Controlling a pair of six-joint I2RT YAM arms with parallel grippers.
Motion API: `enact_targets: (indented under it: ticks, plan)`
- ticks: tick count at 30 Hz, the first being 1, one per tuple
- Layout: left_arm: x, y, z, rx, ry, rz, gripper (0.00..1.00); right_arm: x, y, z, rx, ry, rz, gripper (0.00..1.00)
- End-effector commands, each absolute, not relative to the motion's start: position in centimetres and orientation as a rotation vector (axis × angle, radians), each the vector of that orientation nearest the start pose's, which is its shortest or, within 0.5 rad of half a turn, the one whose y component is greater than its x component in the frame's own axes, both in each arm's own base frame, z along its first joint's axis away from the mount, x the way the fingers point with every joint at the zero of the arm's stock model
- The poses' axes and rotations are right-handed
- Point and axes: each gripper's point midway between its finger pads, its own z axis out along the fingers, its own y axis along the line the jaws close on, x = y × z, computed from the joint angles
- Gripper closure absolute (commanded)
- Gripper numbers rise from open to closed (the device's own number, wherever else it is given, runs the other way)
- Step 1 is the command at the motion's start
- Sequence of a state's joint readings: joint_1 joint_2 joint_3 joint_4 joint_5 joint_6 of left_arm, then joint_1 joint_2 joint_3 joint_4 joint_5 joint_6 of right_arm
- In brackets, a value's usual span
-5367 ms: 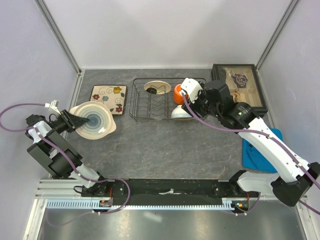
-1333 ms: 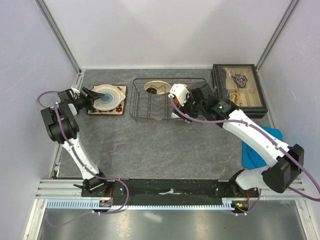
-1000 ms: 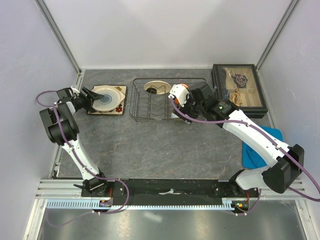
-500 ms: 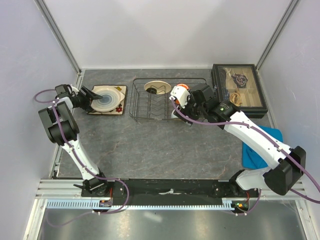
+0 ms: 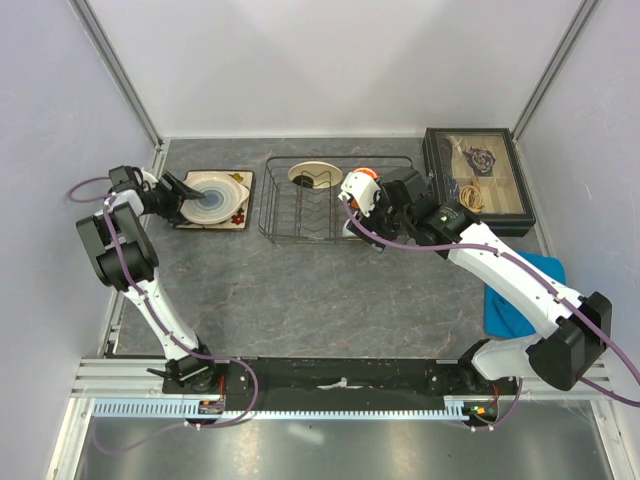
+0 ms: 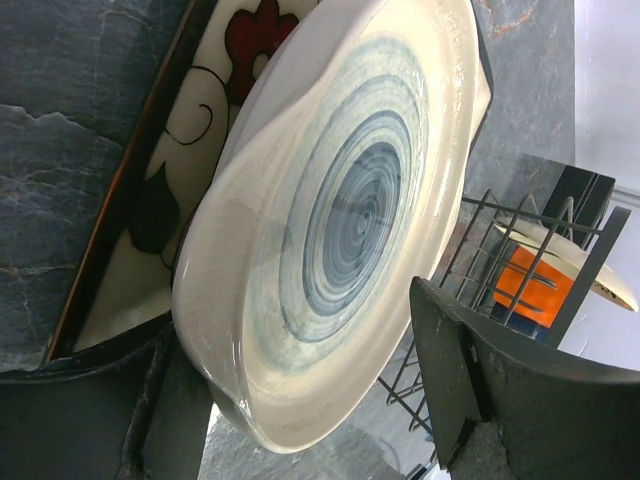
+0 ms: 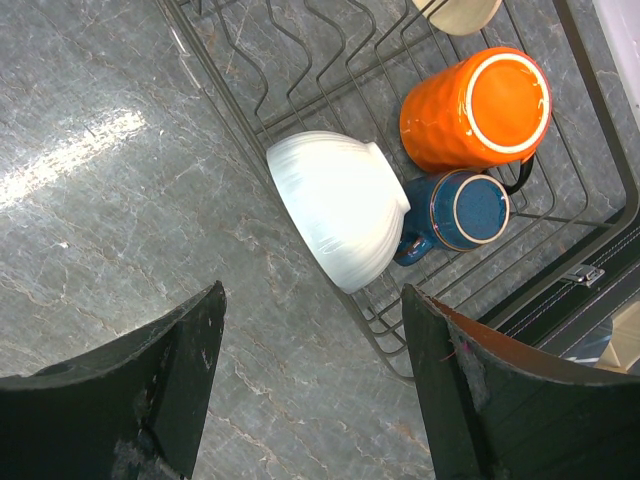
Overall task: Unload the mixed dishes from the dish rack
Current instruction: Place the plate at the center of the board.
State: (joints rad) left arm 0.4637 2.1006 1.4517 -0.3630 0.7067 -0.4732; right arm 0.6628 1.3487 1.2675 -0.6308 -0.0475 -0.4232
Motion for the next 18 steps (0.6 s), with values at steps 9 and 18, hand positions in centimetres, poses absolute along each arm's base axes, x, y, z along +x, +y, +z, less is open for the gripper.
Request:
enact_targets:
  ticks: [9, 18]
  plan:
    - [48.3, 12.5, 11.7, -0.73, 2.199, -0.768, 0.21, 30.2, 22.6, 23.2, -1.182, 1.898, 0.195, 0.21]
    - [47.7, 12.8, 10.5, -0.744, 2.229, -0.763, 0.21, 30.0, 22.4, 23.2, -1.186, 1.901, 0.194, 0.21]
